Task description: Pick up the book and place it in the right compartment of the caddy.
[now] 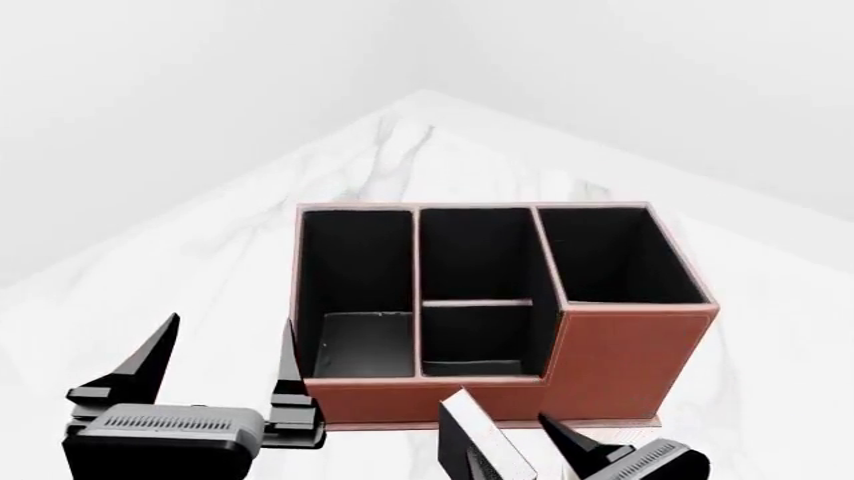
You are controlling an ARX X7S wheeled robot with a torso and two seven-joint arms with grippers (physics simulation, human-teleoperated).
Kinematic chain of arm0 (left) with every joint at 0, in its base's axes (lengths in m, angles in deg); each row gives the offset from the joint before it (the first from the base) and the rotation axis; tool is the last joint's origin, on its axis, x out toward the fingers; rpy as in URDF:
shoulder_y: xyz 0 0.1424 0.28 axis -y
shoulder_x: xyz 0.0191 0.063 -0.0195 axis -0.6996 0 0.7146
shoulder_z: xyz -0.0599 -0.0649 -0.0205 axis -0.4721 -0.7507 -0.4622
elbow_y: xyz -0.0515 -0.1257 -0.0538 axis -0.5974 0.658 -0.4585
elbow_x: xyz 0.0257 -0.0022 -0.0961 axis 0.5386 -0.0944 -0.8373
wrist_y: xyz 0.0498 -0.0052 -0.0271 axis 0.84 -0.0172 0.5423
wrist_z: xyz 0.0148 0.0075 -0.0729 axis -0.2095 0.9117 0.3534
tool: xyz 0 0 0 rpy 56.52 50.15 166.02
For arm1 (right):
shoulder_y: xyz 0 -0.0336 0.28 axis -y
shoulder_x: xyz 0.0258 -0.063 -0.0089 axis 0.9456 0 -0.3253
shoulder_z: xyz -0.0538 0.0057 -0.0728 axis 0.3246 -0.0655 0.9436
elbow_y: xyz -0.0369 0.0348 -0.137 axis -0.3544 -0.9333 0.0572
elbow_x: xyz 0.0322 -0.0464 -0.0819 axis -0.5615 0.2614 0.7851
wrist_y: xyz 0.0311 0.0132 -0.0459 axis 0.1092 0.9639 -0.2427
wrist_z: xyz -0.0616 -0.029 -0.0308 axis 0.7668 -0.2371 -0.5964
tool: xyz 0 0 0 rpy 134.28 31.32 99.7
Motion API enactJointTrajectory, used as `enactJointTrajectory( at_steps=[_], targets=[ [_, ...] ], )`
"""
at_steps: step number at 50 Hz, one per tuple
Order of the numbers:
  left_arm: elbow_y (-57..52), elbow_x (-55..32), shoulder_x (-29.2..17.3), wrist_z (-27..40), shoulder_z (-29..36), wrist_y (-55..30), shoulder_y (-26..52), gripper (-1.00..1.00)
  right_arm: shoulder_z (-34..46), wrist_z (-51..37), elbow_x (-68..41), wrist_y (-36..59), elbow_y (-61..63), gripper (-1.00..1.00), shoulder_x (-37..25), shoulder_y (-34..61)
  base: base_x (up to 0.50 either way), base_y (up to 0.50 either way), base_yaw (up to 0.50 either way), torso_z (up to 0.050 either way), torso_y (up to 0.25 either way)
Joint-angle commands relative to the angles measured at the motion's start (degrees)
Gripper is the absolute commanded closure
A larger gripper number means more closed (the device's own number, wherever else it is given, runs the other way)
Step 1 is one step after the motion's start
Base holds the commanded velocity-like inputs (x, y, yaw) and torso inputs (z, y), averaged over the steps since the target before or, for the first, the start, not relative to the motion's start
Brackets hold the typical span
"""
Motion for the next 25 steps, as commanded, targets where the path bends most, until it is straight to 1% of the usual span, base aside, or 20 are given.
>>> enactJointTrajectory(
  at_steps=[1, 25],
  targets=[
    [0.15, -0.10, -0.16, 0.21, 0.18, 0.05, 0.09, -1.00, 0.87, 0.72, 1.03, -1.65, -2.72, -1.00, 0.31, -0.32, 0.00, 0.00, 0.00, 0.000, 0.000],
    [0.13, -0.08, -0.53, 0.68, 0.57, 0.25, 0.16, -1.00, 1.53, 2.08, 1.26, -5.87, -8.48, -1.00, 1.57, -1.50, 0.00, 0.00, 0.00, 0.000, 0.000]
  ],
)
